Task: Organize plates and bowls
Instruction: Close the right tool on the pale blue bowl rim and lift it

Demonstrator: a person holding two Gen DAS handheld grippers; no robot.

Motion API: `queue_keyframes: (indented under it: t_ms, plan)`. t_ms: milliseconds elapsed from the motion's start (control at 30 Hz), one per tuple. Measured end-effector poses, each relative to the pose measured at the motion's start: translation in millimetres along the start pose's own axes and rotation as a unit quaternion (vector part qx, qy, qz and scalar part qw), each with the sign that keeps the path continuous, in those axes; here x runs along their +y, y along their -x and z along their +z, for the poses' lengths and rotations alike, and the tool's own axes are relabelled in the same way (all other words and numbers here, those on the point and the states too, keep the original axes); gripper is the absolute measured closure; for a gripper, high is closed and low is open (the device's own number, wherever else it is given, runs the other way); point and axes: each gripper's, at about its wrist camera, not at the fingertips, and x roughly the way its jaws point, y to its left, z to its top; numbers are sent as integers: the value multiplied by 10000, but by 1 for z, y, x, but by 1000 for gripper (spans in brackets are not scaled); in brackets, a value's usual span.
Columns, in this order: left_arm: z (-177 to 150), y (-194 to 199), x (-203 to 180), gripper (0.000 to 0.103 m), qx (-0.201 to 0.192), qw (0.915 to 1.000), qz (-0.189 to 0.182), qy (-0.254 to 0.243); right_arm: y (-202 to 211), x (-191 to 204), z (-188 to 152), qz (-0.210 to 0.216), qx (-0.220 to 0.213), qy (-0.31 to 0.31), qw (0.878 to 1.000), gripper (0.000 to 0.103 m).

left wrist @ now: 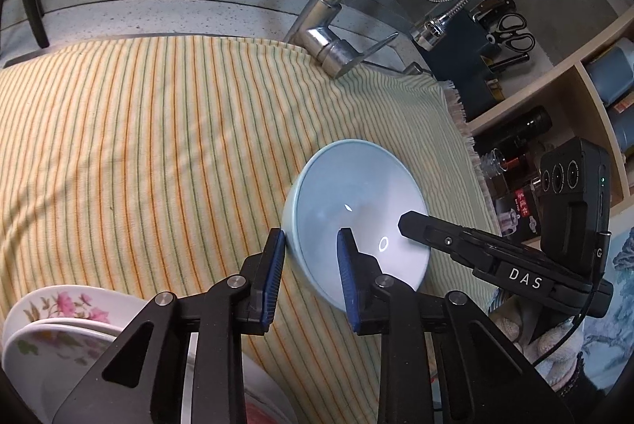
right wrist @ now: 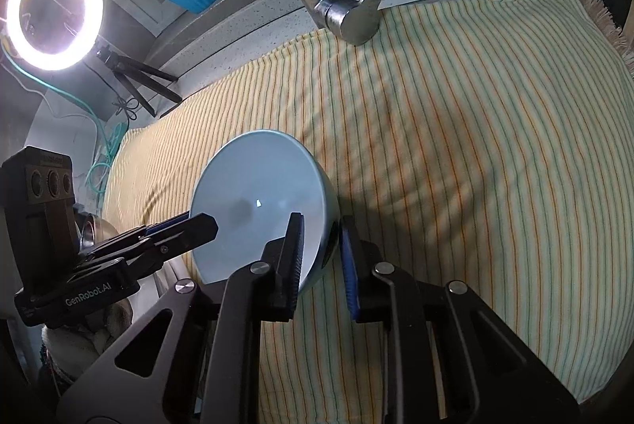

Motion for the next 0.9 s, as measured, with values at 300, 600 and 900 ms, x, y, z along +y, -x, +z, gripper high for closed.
queue_keyframes:
  t_ms: [300, 600, 900]
  plan:
    - [-2, 17, -4, 79, -147, 9999, -5, -73, 10, 10, 2, 41, -82, 28, 10000, 84]
    - [-7, 56, 5, 79, -525, 9985, 78, -133, 24, 47, 2, 189, -240, 267, 9992, 84]
    - [-19, 110, 26, 79, -958, 9952, 184, 39, 30, 108, -3, 410, -334, 700, 9961, 84]
